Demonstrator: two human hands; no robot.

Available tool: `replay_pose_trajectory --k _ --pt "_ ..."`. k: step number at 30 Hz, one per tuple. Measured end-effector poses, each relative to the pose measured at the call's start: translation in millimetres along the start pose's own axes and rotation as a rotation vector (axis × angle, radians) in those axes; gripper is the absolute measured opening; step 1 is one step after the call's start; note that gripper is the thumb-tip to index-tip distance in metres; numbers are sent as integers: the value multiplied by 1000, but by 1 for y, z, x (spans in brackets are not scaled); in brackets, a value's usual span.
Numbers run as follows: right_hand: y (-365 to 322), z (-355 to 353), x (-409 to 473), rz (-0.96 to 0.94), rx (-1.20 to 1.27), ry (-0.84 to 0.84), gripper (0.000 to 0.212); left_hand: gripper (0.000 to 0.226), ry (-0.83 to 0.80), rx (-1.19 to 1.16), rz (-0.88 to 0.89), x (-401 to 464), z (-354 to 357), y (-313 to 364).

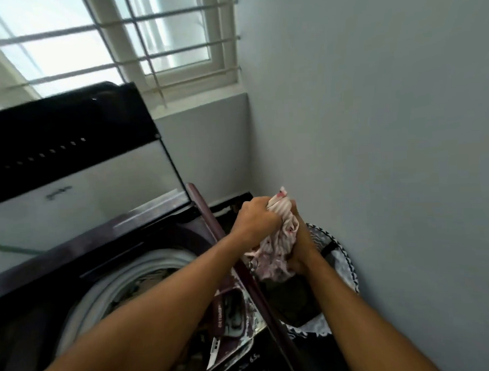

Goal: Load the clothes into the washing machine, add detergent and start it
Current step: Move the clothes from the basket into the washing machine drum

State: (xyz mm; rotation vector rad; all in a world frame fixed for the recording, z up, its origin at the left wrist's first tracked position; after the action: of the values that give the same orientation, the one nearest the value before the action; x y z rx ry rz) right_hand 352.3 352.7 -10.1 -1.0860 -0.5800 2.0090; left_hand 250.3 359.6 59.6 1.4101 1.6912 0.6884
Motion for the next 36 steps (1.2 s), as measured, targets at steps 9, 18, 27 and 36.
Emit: replay_pose_trajectory --k 9,18,27,36 --pt "43 123 -14 68 91 -116 49 9 242 3 94 -78 -117 -14" --pt "116 241 -47 196 -65 -224 46 11 453 -7 -85 -160 -206 -69" --pt "194 209 -6 177 -526 -84 40 51 209 148 -362 -187 -188 -168" --pt "111 143 -5 -490 -1640 338 35 47 -2 216 -186 -151 -139 -149"
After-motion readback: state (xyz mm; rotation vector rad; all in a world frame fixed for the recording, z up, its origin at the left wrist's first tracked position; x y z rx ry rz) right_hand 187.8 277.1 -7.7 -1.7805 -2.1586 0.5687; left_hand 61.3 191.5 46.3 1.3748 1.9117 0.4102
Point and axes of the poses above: each hand's wrist, its own x-axis towards the middle knuckle, its own z-axis out of the palm, y = z × x, the point moved 4 cm from there along x, towards the middle knuckle, and after that the axes turned 6 degrees about -x, right-handed, at the moved point
